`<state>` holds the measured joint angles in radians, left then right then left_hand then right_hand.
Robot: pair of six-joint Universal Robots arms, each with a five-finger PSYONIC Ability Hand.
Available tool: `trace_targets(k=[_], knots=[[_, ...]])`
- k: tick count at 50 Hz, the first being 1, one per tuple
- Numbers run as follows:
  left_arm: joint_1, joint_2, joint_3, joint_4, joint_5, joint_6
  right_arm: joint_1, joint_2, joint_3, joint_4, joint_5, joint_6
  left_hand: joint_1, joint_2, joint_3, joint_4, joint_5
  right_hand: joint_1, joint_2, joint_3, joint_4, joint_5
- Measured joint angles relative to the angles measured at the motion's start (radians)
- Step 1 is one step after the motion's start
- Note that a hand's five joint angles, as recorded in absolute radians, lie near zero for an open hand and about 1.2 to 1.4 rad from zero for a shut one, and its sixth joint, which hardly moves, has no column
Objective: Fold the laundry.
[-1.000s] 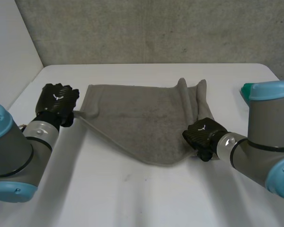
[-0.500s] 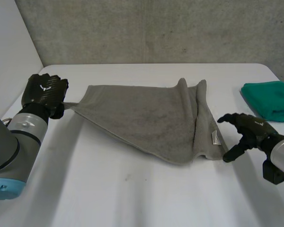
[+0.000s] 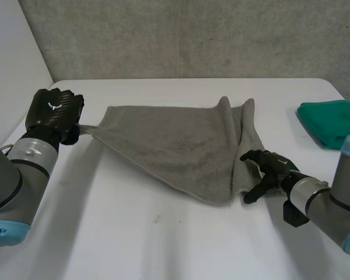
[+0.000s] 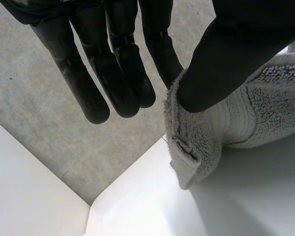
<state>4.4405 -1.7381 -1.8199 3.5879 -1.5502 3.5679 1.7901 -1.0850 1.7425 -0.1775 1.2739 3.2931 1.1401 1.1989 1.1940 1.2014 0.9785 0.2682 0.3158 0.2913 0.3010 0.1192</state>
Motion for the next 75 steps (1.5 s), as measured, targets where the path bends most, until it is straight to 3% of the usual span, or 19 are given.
trace_targets(k=[14, 21, 22, 24, 25, 27, 28, 33, 40, 44, 46, 49, 53, 55, 60, 64, 72, 75], knots=[[0.000, -0.001, 0.001, 0.000, 0.001, 0.000, 0.067, 0.108, -0.104, -0.003, 0.103, -0.007, 0.000, 0.000, 0.000, 0.000, 0.000, 0.032, 0.001, 0.064, 0.053, 0.059], [0.002, -0.001, 0.001, 0.000, 0.001, 0.000, 0.089, 0.149, -0.146, -0.014, 0.128, -0.012, 0.000, 0.000, 0.000, 0.000, 0.000, 0.122, 0.122, 0.156, 0.146, 0.133], [0.002, -0.001, 0.001, 0.000, 0.001, 0.000, 0.092, 0.159, -0.158, -0.025, 0.136, -0.015, 0.000, 0.000, 0.000, 0.000, 0.000, 0.237, 0.298, 0.316, 0.302, 0.300], [0.002, -0.001, 0.001, 0.000, 0.001, 0.000, 0.092, 0.159, -0.158, -0.025, 0.136, -0.015, 0.000, 0.000, 0.000, 0.000, 0.000, 0.237, 0.298, 0.316, 0.302, 0.300], [0.003, 0.000, 0.001, 0.000, 0.001, 0.000, 0.092, 0.167, -0.169, -0.041, 0.148, -0.018, 0.000, 0.000, 0.000, 0.000, 0.000, 0.455, 0.586, 0.510, 0.533, 0.603], [0.003, 0.001, 0.001, -0.001, 0.000, 0.000, 0.091, 0.168, -0.173, -0.047, 0.154, -0.019, 0.000, 0.000, 0.000, 0.000, 0.000, 0.455, 0.586, 0.510, 0.533, 0.603], [0.004, 0.004, 0.001, -0.002, 0.000, 0.000, 0.088, 0.165, -0.179, -0.054, 0.162, -0.021, 0.000, 0.000, 0.000, 0.000, 0.000, 0.645, 0.798, 0.618, 0.761, 0.846], [0.006, 0.020, 0.003, -0.012, -0.001, 0.000, 0.077, 0.131, -0.200, -0.061, 0.164, -0.042, 0.000, 0.000, 0.000, 0.000, 0.000, 0.718, 0.860, 0.618, 0.882, 0.872], [0.030, 0.077, 0.006, -0.055, -0.001, 0.006, 0.020, -0.014, -0.231, 0.029, 0.111, -0.265, 0.000, 0.000, 0.000, 0.000, 0.000, 0.718, 0.860, 0.618, 0.886, 0.873], [0.054, 0.114, 0.006, -0.123, 0.001, 0.020, -0.043, -0.114, -0.239, 0.269, 0.065, -0.630, 0.000, 0.000, 0.000, 0.000, 0.000, 0.718, 0.860, 0.618, 0.886, 0.873], [0.062, 0.126, 0.005, -0.163, 0.002, 0.032, -0.054, -0.133, -0.237, 0.339, 0.063, -0.721, 0.000, 0.000, 0.000, 0.000, 0.000, 0.718, 0.860, 0.618, 0.886, 0.873], [0.077, 0.149, 0.001, -0.287, 0.002, 0.087, -0.081, -0.200, -0.210, 0.596, 0.085, -1.001, 0.000, 0.000, 0.000, 0.000, 0.000, 0.718, 0.860, 0.618, 0.889, 0.877], [0.082, 0.164, -0.011, -0.423, 0.004, 0.167, -0.090, -0.241, -0.183, 0.727, 0.120, -1.106, 0.000, 0.000, 0.000, 0.000, 0.000, 0.718, 0.860, 0.618, 0.889, 0.878], [0.078, 0.177, -0.036, -0.578, 0.006, 0.271, -0.091, -0.282, -0.158, 0.810, 0.153, -1.157, 0.000, 0.000, 0.000, 0.000, 0.000, 0.718, 0.860, 0.618, 0.890, 0.878], [0.064, 0.179, -0.063, -0.673, 0.012, 0.363, -0.085, -0.308, -0.150, 0.831, 0.167, -1.163, 0.000, 0.000, 0.000, 0.000, 0.000, 0.718, 0.860, 0.618, 0.889, 0.878], [0.055, 0.146, -0.063, -0.636, 0.016, 0.387, -0.079, -0.275, -0.175, 0.804, 0.165, -1.151, 0.000, 0.000, 0.000, 0.000, 0.000, 0.718, 0.860, 0.618, 0.889, 0.878], [0.027, -0.059, 0.043, -0.433, 0.012, 0.383, -0.040, -0.067, -0.320, 0.675, 0.205, -1.109, 0.000, 0.000, 0.000, 0.000, 0.000, 0.718, 0.860, 0.618, 0.890, 0.878], [-0.011, -0.205, 0.160, -0.290, 0.010, 0.368, -0.018, 0.048, -0.402, 0.619, 0.292, -1.088, 0.000, 0.000, 0.000, 0.000, 0.000, 0.718, 0.860, 0.618, 0.890, 0.878]])
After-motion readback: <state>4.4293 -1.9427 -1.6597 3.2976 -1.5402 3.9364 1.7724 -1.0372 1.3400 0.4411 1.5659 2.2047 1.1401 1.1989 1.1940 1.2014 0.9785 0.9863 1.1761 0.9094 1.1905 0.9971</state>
